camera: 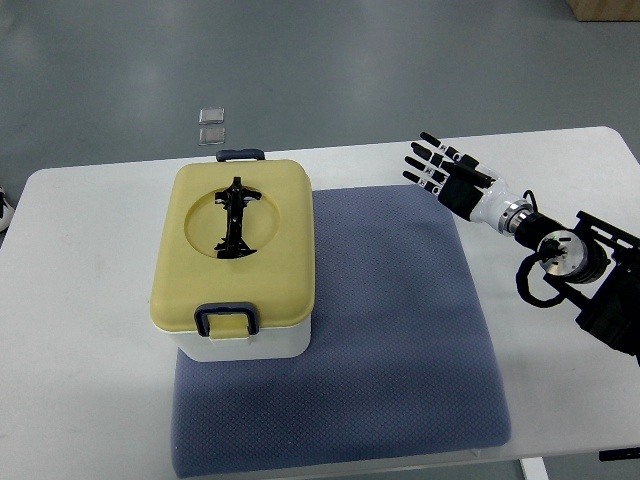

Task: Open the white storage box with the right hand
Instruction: 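Raise the right hand and move it over the yellow-lidded box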

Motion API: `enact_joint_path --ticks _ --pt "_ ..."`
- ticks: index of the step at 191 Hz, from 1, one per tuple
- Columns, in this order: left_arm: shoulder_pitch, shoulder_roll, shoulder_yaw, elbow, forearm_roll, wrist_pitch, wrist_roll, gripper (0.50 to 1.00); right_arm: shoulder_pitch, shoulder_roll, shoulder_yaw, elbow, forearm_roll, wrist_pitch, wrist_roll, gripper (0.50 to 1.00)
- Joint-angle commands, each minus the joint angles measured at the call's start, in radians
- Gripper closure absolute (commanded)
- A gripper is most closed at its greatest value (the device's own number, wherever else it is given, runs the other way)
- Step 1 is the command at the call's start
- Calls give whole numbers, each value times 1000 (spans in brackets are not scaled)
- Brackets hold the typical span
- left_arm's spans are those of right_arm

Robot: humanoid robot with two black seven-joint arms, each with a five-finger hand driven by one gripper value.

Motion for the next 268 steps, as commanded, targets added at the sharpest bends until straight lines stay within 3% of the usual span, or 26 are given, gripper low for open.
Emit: enact_joint_path --ticks 1,73,178,240,268 --pt "0 0 0 1 1 0 0 500 0 1 1 0 3 4 0 568" --pt "-2 0 1 12 -1 3 -2 500 -4 -7 -17 2 -3 -12 -15 568" --pt "-5 0 -2 12 -1 6 -2 500 0 -7 -2 0 -44 -39 14 568" --pt "-5 0 -2 10 -1 6 -2 500 85 -68 -2 5 -373 -44 17 568" --pt "-5 0 -2 10 -1 6 -2 500 161 -103 -11 32 -644 -65 56 570"
